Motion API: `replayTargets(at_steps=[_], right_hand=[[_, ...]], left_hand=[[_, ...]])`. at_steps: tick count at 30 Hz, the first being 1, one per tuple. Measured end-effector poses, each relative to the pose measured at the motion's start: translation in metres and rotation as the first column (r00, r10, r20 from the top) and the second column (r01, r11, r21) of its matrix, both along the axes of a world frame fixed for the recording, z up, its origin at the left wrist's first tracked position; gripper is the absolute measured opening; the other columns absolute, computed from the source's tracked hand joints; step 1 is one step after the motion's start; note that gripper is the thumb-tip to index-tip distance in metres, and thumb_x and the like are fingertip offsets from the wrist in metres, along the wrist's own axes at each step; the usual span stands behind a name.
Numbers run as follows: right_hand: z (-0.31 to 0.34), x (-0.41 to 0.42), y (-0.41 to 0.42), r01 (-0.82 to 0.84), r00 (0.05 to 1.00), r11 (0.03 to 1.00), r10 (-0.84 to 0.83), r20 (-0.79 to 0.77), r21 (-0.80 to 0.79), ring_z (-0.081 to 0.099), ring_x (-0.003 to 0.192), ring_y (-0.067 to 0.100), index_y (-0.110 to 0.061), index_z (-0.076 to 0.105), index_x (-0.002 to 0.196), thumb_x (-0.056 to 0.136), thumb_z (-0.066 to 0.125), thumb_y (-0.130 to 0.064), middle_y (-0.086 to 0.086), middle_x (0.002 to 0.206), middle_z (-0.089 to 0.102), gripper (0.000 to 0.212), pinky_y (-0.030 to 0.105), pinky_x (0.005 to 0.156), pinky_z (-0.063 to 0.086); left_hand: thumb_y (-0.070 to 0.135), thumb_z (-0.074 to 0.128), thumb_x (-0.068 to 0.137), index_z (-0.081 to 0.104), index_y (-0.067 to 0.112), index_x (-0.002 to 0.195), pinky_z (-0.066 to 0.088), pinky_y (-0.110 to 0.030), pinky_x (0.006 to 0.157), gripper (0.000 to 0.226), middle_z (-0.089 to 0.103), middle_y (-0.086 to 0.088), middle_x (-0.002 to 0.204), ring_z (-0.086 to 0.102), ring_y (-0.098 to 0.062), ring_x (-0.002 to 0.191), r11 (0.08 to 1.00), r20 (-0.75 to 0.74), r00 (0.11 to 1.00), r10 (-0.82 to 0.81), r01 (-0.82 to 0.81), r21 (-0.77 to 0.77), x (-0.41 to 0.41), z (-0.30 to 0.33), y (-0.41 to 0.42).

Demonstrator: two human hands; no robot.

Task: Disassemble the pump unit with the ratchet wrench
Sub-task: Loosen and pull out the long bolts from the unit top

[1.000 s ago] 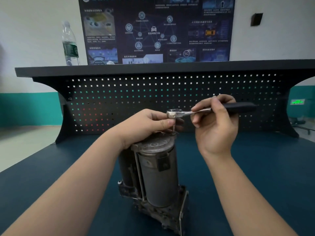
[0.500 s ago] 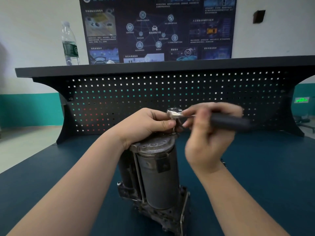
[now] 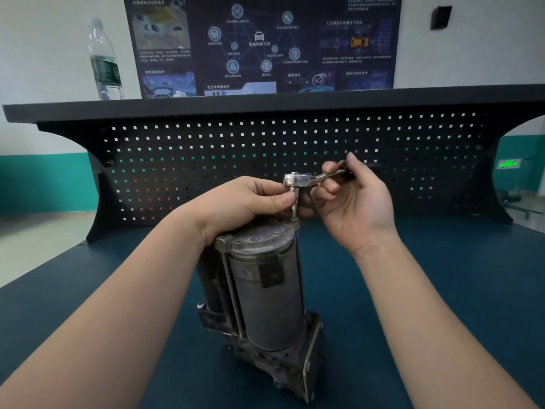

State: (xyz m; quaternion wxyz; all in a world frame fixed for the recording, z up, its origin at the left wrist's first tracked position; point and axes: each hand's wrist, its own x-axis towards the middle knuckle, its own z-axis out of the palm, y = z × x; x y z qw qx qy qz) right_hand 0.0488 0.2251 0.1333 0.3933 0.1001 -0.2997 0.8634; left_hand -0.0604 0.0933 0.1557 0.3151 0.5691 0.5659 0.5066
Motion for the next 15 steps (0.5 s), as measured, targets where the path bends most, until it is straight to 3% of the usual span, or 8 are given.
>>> replayTargets(at_steps=[3, 5, 7, 8, 9, 11, 13, 15], right_hand=[[-0.007, -0.004, -0.018, 0.43, 0.901, 0.898, -0.42, -0.111, 0.093, 0.049, 0.043, 0.014, -0.014, 0.047, 0.081, 0.101, 0.043, -0.022, 0.003, 0.061, 0.062, 0.022, 0.022, 0.045, 0.039], [-0.014, -0.004, -0.034, 0.764, 0.641, 0.605, -0.671, -0.372, 0.226, 0.054, 0.049, 0.014, -0.017, 0.044, 0.09, 0.1, 0.042, -0.022, 0.005, 0.066, 0.062, 0.011, 0.023, 0.051, 0.042], [-0.02, -0.002, -0.041, 0.901, 0.429, 0.227, -0.597, -0.678, 0.37, 0.058, 0.058, 0.016, -0.016, 0.041, 0.093, 0.1, 0.046, -0.024, 0.012, 0.073, 0.06, 0.012, 0.025, 0.058, 0.046], [-0.022, -0.001, -0.042, 0.905, 0.399, 0.09, -0.519, -0.756, 0.415, 0.059, 0.062, 0.017, -0.014, 0.043, 0.093, 0.099, 0.048, -0.025, 0.014, 0.078, 0.059, 0.014, 0.026, 0.062, 0.047], [-0.022, 0.0, -0.041, 0.899, 0.399, 0.031, -0.472, -0.786, 0.438, 0.058, 0.063, 0.017, -0.012, 0.044, 0.093, 0.099, 0.049, -0.024, 0.014, 0.08, 0.058, 0.014, 0.025, 0.063, 0.047], [-0.019, 0.003, -0.039, 0.877, 0.465, 0.147, -0.496, -0.733, 0.456, 0.056, 0.058, 0.017, -0.014, 0.042, 0.092, 0.097, 0.05, -0.019, 0.012, 0.075, 0.059, 0.011, 0.025, 0.058, 0.045], [-0.012, 0.007, -0.036, 0.759, 0.649, 0.509, -0.554, -0.521, 0.405, 0.051, 0.048, 0.02, -0.015, 0.042, 0.09, 0.094, 0.044, -0.013, 0.008, 0.066, 0.061, 0.005, 0.025, 0.049, 0.041], [-0.004, 0.008, -0.027, 0.438, 0.891, 0.869, -0.385, -0.242, 0.23, 0.047, 0.042, 0.018, -0.012, 0.044, 0.083, 0.094, 0.039, -0.012, 0.007, 0.06, 0.062, 0.011, 0.023, 0.045, 0.038]], left_hand=[[0.027, 0.063, 0.076, 0.078, 0.018, 0.089, 0.053, -0.017, 0.076, 0.021, 0.076, -0.002, 0.093, 0.07, -0.009, 0.088, 0.999, -0.026, 0.999, 0.045, -0.045, 0.017, -0.002, -0.001, 0.001], [0.03, 0.064, 0.075, 0.079, 0.021, 0.087, 0.052, -0.016, 0.074, 0.02, 0.076, 0.002, 0.09, 0.069, -0.007, 0.085, 0.998, -0.064, 0.996, 0.06, -0.058, 0.025, -0.002, -0.002, 0.001], [0.028, 0.065, 0.076, 0.078, 0.024, 0.086, 0.052, -0.016, 0.072, 0.018, 0.075, 0.005, 0.087, 0.069, -0.005, 0.082, 0.999, -0.074, 0.996, 0.039, -0.036, 0.035, -0.002, -0.002, -0.001], [0.028, 0.065, 0.076, 0.079, 0.026, 0.085, 0.052, -0.016, 0.071, 0.016, 0.075, 0.006, 0.086, 0.069, -0.005, 0.08, 0.999, -0.075, 0.997, 0.027, -0.024, 0.038, -0.003, -0.002, -0.001], [0.028, 0.066, 0.076, 0.078, 0.027, 0.085, 0.053, -0.017, 0.071, 0.015, 0.074, 0.007, 0.084, 0.068, -0.005, 0.079, 0.999, -0.071, 0.997, 0.017, -0.014, 0.039, -0.004, -0.002, -0.002], [0.029, 0.066, 0.075, 0.078, 0.029, 0.087, 0.053, -0.017, 0.072, 0.017, 0.074, 0.008, 0.084, 0.067, -0.003, 0.079, 0.999, -0.054, 0.999, -0.002, 0.004, 0.034, -0.006, -0.002, -0.003], [0.031, 0.065, 0.075, 0.077, 0.03, 0.092, 0.052, -0.015, 0.073, 0.021, 0.074, 0.008, 0.088, 0.066, -0.002, 0.08, 1.0, -0.037, 0.999, -0.005, 0.006, 0.024, -0.007, -0.002, -0.004], [0.029, 0.064, 0.075, 0.078, 0.025, 0.094, 0.052, -0.016, 0.075, 0.024, 0.075, 0.004, 0.094, 0.068, -0.005, 0.083, 1.0, -0.013, 1.0, -0.002, 0.002, 0.023, -0.007, -0.002, -0.003]])
